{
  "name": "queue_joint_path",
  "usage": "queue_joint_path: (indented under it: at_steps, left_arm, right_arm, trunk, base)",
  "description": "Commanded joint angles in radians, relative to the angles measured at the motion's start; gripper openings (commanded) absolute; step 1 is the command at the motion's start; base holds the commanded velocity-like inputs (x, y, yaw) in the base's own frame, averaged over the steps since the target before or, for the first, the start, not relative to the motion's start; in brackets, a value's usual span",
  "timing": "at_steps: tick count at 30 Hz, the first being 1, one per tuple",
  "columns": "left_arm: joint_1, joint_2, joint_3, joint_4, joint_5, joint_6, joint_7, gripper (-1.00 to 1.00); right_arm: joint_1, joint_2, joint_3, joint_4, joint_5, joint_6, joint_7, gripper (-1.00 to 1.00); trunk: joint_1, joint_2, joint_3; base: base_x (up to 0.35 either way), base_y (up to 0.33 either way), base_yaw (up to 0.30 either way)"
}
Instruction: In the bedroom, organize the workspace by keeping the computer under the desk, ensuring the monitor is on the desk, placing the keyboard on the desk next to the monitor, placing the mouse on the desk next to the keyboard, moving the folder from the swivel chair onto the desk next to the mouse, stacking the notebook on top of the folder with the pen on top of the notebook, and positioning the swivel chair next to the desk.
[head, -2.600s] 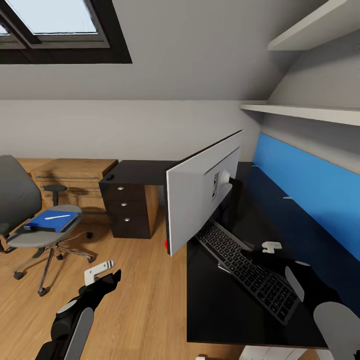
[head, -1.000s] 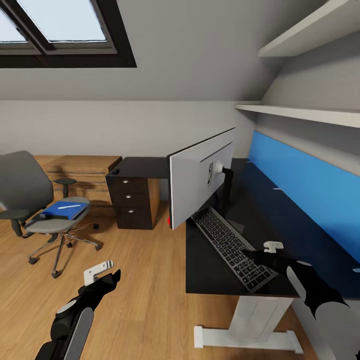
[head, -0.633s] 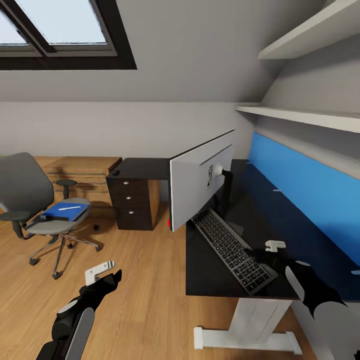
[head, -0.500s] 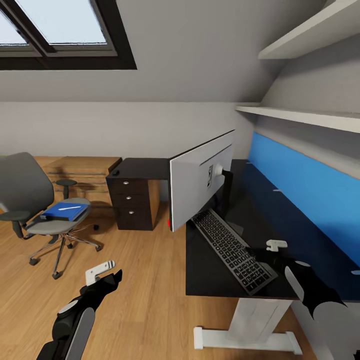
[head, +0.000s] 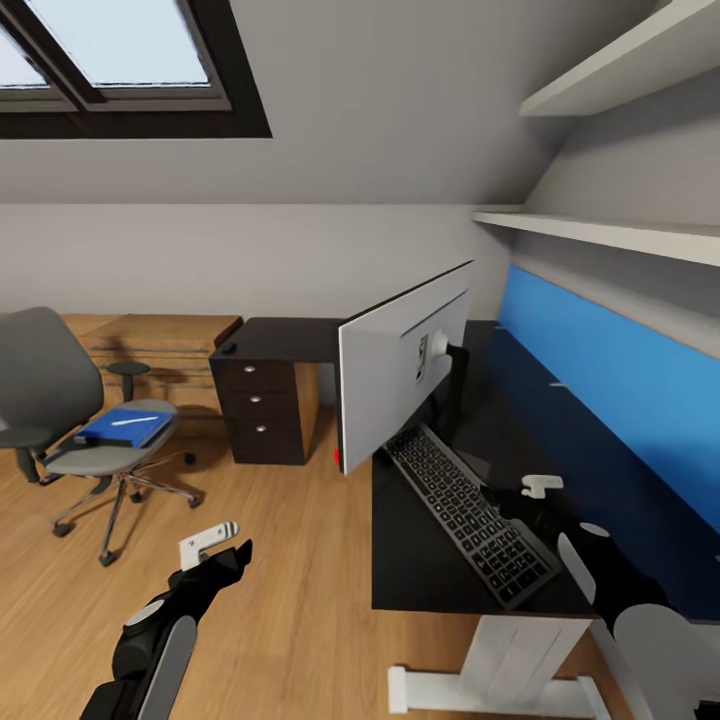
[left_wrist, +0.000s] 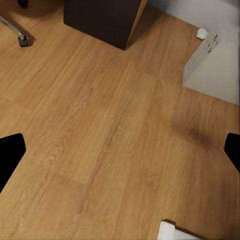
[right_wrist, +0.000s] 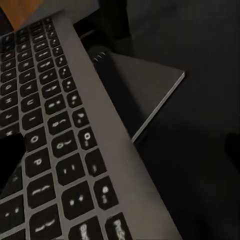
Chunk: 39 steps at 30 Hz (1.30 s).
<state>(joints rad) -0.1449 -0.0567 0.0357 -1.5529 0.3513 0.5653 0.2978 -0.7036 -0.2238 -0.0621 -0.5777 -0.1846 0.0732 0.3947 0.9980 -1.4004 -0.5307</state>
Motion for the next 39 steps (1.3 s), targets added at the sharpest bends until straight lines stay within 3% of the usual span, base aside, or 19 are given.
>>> queue_joint_path:
  at_steps: [1,11,23,39]
  left_arm:
    - [0.000,0.000,-0.003,-0.001,0.010,0.004,0.007,1.00]
    - [-0.001,0.001,-0.008,-0.001,0.010,0.004,0.010,1.00]
    - [-0.001,0.002,-0.009,-0.001,0.009,0.002,0.008,1.00]
    - [-0.001,0.000,-0.019,-0.003,0.009,0.002,0.010,1.00]
  right_arm:
    - [0.000,0.000,-0.003,-0.001,-0.011,0.007,0.006,1.00]
    - [0.000,0.001,-0.003,-0.001,-0.014,0.005,0.006,1.00]
    - [0.000,0.026,-0.004,-0.001,-0.013,0.004,0.004,1.00]
    - [0.000,0.027,-0.001,-0.001,0.005,0.011,-0.006,1.00]
  trunk:
    - [0.000,-0.001,-0.001]
    - [0.000,-0.001,-0.001]
    - [0.000,-0.001,-0.001]
    - [0.000,-0.001,-0.001]
  base:
    - [0.194,0.000,0.000]
    - [0.230,0.000,0.000]
    - [0.021,0.000,0.135]
    - [0.088,-0.031,0.016]
